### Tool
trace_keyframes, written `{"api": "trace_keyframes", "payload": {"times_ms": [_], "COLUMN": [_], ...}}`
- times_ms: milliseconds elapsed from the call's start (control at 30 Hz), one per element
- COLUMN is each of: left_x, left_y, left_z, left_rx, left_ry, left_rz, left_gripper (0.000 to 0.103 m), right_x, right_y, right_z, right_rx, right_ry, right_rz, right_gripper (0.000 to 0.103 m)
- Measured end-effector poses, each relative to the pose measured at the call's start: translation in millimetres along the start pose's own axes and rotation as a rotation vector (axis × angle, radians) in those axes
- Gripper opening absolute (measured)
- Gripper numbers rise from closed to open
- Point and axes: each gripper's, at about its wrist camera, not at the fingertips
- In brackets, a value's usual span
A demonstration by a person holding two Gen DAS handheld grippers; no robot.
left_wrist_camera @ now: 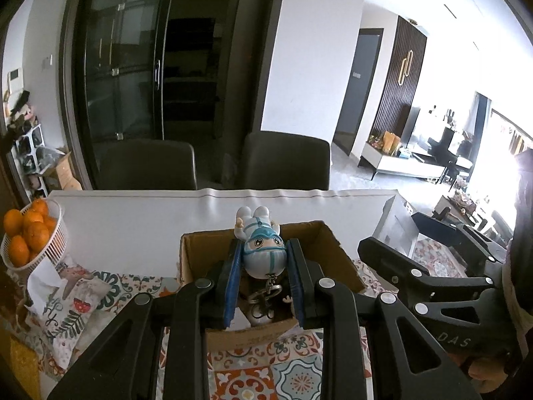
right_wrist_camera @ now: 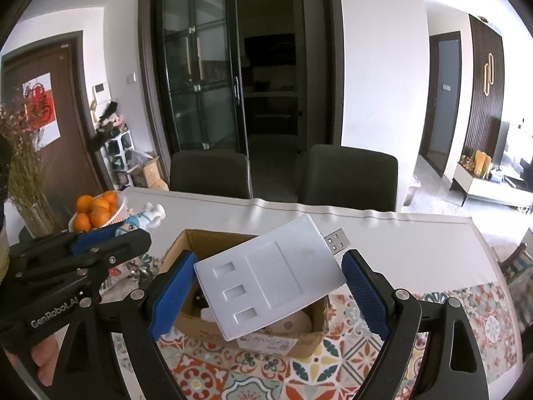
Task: Organize rigid objects
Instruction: 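Carry the white card with the right tool while the left tool carries the figurine over the box, then open the left tool to drop the figurine into the box while the right tool releases the white card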
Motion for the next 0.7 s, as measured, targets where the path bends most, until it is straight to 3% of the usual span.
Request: {"api": "trace_keyframes", "payload": {"times_ms": [467, 700], "left_x": [-60, -72], "left_y": [10, 17], "left_z": [-1, 4], "left_rx": [-0.004, -0.006], "left_ry": [0.171, 0.199], "left_rz": [-0.005, -0.048], "left_gripper": [0.027, 0.028], "right_x": [-66, -85], "right_y": [-9, -13], "right_z": [-3, 4], "right_rx": [-0.010, -0.015], "right_ry": [0.162, 0.212], "right_rz": [-0.028, -0.025], "right_gripper": [0.088, 0.088]}}
Point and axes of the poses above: each gripper's, at about its wrist camera, not at the fingertips, and x roughly against the way its jaws point, y to its left, z to its underside, and after that the axes turned 3 degrees about y, right-handed
